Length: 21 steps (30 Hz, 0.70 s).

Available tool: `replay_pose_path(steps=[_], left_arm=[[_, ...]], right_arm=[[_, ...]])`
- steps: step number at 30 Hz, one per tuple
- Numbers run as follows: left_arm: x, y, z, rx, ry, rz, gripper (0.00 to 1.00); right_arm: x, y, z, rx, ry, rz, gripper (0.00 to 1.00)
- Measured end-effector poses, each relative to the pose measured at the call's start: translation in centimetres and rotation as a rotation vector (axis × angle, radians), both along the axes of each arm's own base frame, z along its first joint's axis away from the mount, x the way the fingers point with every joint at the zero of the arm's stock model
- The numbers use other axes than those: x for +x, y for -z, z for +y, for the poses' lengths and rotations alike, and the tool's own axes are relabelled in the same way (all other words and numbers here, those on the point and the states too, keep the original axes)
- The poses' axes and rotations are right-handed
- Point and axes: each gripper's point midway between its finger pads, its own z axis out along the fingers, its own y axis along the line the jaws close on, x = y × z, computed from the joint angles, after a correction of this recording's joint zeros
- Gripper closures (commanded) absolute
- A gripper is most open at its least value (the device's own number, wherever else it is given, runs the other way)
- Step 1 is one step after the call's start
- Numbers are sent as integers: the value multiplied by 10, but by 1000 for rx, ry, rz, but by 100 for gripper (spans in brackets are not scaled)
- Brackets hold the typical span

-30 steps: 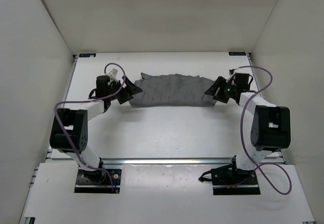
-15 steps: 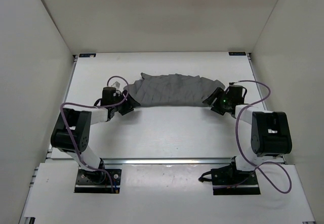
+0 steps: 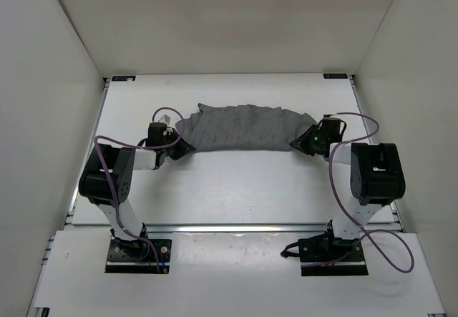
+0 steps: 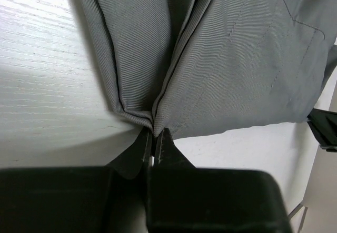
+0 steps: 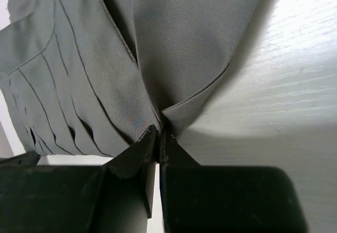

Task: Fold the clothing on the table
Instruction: Fold the skirt

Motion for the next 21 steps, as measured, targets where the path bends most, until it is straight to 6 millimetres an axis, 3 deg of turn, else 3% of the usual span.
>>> replay_pose_path(steps=[3, 6, 9, 12, 15, 17, 19, 21], left_arm=[[-1, 0, -1, -2, 5, 0, 100], [-7, 0, -10, 0, 30, -2, 100], [-26, 0, -30, 11, 87, 0, 100], [-45, 0, -46, 15, 136, -1, 100], [-50, 1, -48, 6, 137, 3, 100], [-51, 1, -47, 1, 127, -2, 100], [-52, 1, -45, -4, 114, -7, 100], [-53, 1, -43, -7, 108, -9, 100]], right_arm=[[1, -4, -4, 1, -1, -10, 100], [2, -17, -20, -6, 19, -40, 100], [5, -41, -36, -54, 17, -96, 100], [28, -80, -25, -103, -62, -176, 99], [59, -136, 27, -127, -222, -329, 100], [70, -168, 84, -120, -362, -427, 100], [66, -180, 149, -97, -512, -486, 100], [47, -172, 211, -73, -654, -495, 100]])
